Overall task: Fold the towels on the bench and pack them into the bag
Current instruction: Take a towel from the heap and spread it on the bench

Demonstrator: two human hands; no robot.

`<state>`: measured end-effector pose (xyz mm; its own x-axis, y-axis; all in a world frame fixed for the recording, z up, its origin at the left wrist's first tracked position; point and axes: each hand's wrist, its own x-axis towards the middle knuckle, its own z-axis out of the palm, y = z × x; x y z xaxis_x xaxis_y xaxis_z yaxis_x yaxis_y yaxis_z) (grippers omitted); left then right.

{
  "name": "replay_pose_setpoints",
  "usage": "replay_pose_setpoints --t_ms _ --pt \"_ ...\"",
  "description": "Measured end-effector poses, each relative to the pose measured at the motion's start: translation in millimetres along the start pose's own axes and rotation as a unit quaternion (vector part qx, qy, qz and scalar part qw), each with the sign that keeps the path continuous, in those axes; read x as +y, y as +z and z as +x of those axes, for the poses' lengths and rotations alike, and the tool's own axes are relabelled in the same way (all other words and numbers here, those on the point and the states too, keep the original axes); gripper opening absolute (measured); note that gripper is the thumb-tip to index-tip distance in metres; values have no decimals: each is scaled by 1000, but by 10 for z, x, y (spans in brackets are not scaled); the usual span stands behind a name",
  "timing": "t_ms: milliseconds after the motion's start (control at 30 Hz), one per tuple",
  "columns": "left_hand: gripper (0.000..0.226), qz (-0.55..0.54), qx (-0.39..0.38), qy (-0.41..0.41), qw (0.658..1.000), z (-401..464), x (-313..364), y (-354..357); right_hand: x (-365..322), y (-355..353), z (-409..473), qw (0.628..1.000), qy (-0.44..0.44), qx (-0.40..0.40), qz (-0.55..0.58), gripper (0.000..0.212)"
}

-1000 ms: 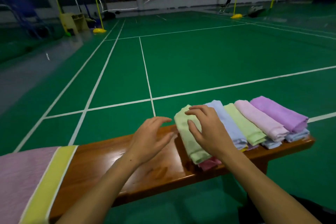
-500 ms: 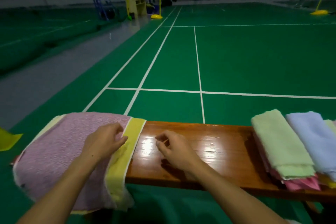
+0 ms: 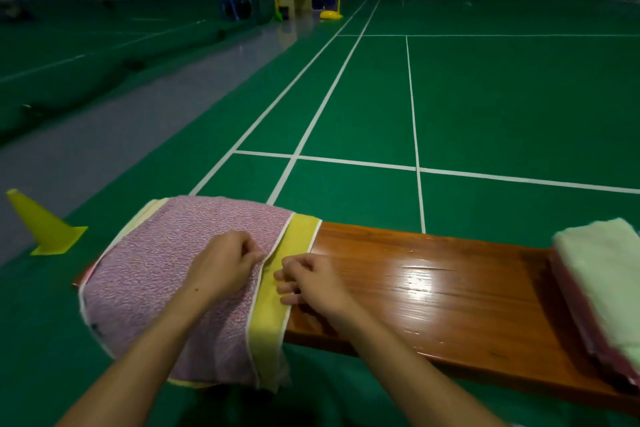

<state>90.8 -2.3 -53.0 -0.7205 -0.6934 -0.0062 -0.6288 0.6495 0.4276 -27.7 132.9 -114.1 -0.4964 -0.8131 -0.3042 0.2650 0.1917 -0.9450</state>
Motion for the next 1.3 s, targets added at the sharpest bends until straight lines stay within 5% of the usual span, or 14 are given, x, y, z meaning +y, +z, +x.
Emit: replay_pose_setpoints --t_ms 100,200,300,400,500,733,833,933,1033,1167,1300 --pt "13 -88 -25 51 994 -22 19 -49 -83 74 -15 992 38 -39 112 45" --pt "7 -133 -61 106 983 -109 89 -45 -140 105 -22 984 45 -64 159 40" --pt "7 -156 -78 142 974 -196 245 -20 -165 54 -6 983 27 -6 182 30" --pt "6 -187 -12 145 972 -201 340 -61 -242 -151 -48 987 -14 65 148 29" --pt "8 -101 60 149 982 -96 253 -16 -324 -524 -185 989 -46 123 70 30" --pt "67 110 -107 222 963 -127 542 553 -471 -1855 -884 960 -87 262 -44 24" --pt "75 176 -162 234 942 -110 794 881 -277 -2328 -1082 933 -91 306 -165 26" --pt "86 164 -178 222 944 -111 1056 1096 -123 -2562 -1280 929 -58 308 -196 23" --pt "107 174 -145 198 954 -104 1240 1174 -74 -2684 -1431 931 -65 281 -224 48" --pt "125 153 -102 65 981 -98 1333 1221 17 -2823 -1556 938 -42 239 -245 65" --pt "84 -33 -59 -8 998 -8 1399 1077 26 -2867 -1567 951 -15 209 -227 45"
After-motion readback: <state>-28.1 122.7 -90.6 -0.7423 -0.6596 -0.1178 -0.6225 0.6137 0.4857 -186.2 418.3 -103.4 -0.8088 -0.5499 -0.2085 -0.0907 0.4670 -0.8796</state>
